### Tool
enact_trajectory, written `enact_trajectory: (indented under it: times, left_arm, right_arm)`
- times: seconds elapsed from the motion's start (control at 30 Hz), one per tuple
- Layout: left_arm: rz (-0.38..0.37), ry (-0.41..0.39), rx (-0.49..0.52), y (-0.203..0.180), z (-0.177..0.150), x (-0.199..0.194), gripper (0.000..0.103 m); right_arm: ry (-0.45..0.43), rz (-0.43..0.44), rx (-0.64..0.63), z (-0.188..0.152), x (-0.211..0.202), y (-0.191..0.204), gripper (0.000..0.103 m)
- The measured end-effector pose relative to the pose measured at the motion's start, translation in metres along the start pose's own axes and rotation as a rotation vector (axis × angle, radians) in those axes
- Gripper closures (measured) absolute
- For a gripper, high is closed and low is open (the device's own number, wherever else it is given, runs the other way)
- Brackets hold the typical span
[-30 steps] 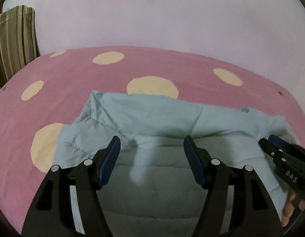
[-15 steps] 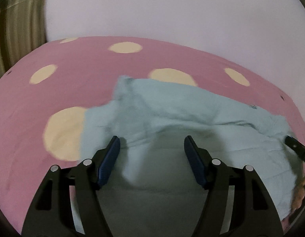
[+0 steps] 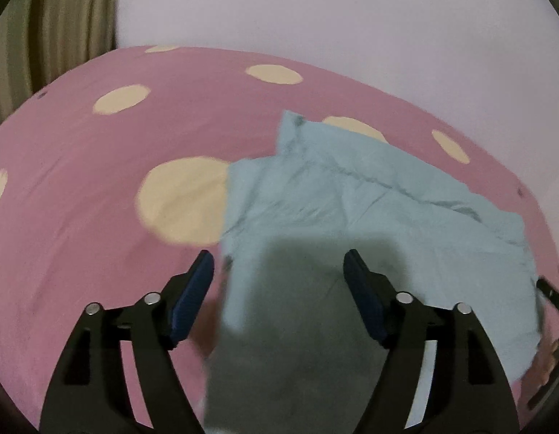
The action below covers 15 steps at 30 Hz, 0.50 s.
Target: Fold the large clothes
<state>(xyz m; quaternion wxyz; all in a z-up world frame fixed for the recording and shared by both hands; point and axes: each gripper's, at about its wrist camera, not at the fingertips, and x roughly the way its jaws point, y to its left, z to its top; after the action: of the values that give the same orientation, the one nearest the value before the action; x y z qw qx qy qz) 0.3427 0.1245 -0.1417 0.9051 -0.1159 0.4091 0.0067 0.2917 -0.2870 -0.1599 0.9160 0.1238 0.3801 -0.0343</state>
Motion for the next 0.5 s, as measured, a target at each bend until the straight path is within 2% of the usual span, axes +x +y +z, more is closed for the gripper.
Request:
enact_trajectory:
  times: [0.17, 0.3, 0.43, 0.5]
  left_arm:
    - [-0.059, 0.068, -0.119, 0.031, -0.038, -0.022, 0.024]
    - [-0.141, 0.139, -0.233, 0.045, -0.068, -0.021, 0.024]
    - [-0.156, 0.105, -0.247, 0.04, -0.065, -0.018, 0.023]
    - [-0.163, 0.104, -0.277, 0.04, -0.063, -0.013, 0.024]
  right_arm:
    - [0.07, 0.04, 0.095, -0.04, -0.026, -0.028, 0.034]
    - [0.103, 0.084, 0.178, -0.063, -0.027, -0.039, 0.034]
    - [0.124, 0.194, 0.262, -0.067, -0.011, -0.036, 0.034]
    - [0.118, 0.196, 0.279, -0.064, -0.005, -0.034, 0.032]
